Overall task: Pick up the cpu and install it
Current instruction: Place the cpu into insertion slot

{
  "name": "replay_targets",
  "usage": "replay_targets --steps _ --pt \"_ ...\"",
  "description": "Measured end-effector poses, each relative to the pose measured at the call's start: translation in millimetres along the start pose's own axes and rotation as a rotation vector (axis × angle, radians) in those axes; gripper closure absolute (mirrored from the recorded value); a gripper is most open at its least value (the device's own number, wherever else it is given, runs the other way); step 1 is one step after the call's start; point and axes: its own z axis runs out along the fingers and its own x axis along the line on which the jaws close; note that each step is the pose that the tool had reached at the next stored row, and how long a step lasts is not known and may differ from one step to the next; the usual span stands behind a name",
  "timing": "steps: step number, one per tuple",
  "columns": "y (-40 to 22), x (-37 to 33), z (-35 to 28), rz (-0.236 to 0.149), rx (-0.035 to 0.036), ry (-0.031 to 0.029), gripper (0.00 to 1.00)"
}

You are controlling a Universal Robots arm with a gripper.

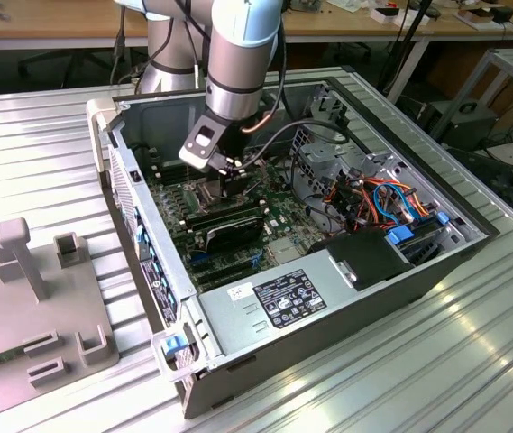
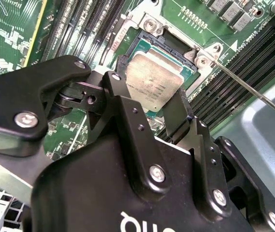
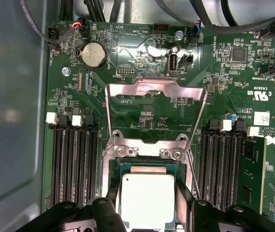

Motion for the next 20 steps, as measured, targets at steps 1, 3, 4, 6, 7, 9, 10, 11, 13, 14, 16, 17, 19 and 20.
replay_targets --steps 1,3,4,6,7,9,10,11,13,14,16,17,19,20 --pt "0.0 0.0 0.3 0.0 0.0 -0.0001 0.45" --pt "0.0 0.0 0.4 0.002 0.0001 -0.0002 0.45" --pt "0.0 0.0 0.5 0.004 0.0 -0.0002 0.45" --pt "0.0 0.0 0.6 0.017 -0.0001 -0.0005 0.45" --pt "0.0 0.0 0.7 0.023 -0.0002 -0.0006 0.45" --pt "0.0 0.0 0.7 0.033 -0.0003 -0.0009 0.45" --pt "0.0 0.0 0.7 0.033 -0.0003 -0.001 0.45" --pt "0.0 0.0 0.7 0.034 -0.0003 -0.0009 0.45" --pt "0.0 0.0 0.7 0.034 -0.0003 -0.0009 0.45" --pt "0.0 0.0 0.7 0.035 -0.0003 -0.0009 0.45" --pt "0.0 0.0 0.7 0.035 -0.0003 -0.0009 0.45" --pt "0.0 0.0 0.7 0.035 -0.0003 -0.0009 0.45" --pt "-0.1 0.0 0.8 0.035 -0.0003 -0.0009 0.45" --pt "-0.1 0.0 0.9 0.035 -0.0004 -0.0007 0.45"
